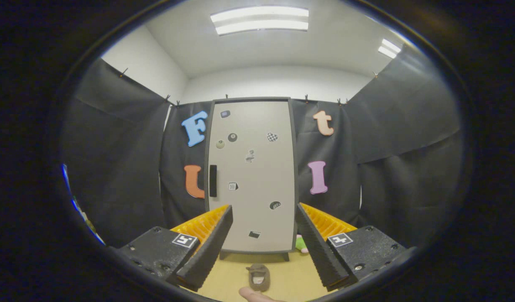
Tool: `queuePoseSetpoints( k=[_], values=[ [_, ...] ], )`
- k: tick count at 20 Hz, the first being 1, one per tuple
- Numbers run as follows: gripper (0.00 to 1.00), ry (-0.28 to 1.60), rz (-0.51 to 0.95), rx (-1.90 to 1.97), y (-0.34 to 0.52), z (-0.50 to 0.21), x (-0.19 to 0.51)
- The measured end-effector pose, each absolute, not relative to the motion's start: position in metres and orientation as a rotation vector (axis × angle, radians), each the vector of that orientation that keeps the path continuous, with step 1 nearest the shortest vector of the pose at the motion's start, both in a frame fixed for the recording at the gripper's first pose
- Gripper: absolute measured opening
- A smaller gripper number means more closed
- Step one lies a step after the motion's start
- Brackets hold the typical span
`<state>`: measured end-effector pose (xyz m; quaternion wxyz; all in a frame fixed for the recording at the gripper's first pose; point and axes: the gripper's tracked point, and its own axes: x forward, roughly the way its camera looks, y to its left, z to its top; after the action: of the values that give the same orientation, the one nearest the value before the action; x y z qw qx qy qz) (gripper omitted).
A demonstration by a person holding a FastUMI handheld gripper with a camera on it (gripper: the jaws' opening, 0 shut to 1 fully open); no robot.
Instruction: Open the shoe cabinet door, grab the shoes and put them into the shoe cabinet, then close the shoe cabinet door.
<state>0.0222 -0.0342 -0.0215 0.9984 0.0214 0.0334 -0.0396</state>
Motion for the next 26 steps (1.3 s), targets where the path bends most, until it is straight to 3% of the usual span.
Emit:
queuePoseSetpoints(
  k=[12,19,26],
  values=[
    [0.98,0.034,-0.085,0.101,-0.029,-0.013,0.086],
    [0.97,0.002,-0.110,0.056,-0.019,0.006,0.168],
    [0.98,0.104,0.038,0.017,0.055,-0.005,0.268]
  ],
)
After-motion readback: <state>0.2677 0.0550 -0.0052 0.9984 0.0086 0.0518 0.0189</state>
